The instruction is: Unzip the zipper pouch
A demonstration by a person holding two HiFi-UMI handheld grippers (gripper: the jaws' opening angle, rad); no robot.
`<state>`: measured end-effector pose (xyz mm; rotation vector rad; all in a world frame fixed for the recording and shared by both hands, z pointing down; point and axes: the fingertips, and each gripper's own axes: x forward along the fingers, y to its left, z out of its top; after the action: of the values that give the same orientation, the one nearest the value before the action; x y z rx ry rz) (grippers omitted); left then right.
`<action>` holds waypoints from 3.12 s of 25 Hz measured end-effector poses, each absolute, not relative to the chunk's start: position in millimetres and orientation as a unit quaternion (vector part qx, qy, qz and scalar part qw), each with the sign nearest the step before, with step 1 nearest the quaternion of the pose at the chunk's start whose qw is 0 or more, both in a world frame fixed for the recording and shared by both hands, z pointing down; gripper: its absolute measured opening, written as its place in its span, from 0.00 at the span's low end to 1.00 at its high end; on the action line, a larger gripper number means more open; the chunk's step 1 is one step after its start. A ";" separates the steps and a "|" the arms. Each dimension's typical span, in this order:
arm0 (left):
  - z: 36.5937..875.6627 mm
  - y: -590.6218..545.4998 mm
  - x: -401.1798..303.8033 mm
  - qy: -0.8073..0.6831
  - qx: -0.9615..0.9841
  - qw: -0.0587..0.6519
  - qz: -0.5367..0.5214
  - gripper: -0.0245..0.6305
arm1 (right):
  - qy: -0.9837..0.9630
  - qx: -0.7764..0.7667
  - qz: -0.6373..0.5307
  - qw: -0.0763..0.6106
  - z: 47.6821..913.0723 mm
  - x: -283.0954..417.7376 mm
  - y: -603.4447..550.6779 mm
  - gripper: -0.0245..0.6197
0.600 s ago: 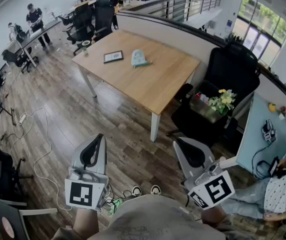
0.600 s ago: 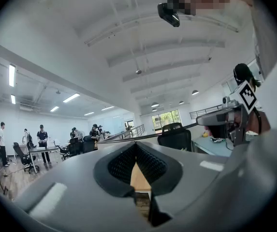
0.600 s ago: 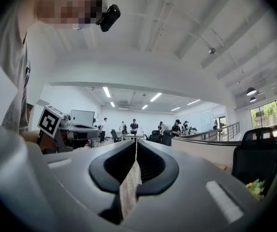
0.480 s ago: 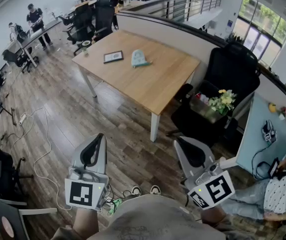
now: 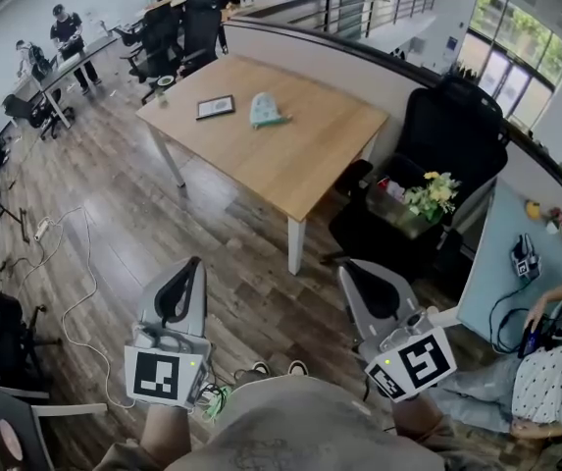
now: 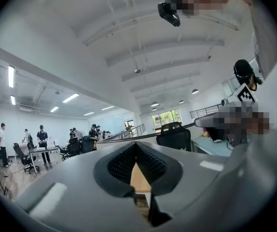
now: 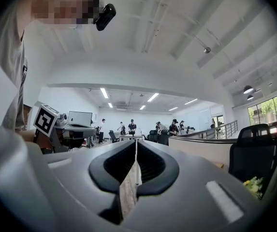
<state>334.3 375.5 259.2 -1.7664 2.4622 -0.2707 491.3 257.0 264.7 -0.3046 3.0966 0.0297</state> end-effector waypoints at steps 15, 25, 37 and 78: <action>264.6 361.6 316.0 0.841 -0.534 0.057 -0.072 0.35 | 0.992 -0.120 0.002 0.039 272.9 488.8 218.4 0.33; 281.6 339.7 253.8 0.846 -0.526 0.050 -0.072 0.36 | 0.995 -0.102 0.005 0.012 289.9 421.4 190.7 0.34; 290.4 298.0 106.7 0.843 -0.530 0.014 -0.091 0.34 | 0.994 -0.107 0.004 -0.030 298.1 275.0 147.6 0.33; 327.5 62.6 -212.7 0.756 -0.640 -0.028 -0.131 0.36 | 0.969 -0.216 -0.055 -0.106 365.3 -33.3 -64.6 0.33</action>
<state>-212.7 62.6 327.5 -2.0474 2.4190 -0.4204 -33.3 -64.6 365.3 -0.7297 3.2679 -0.1844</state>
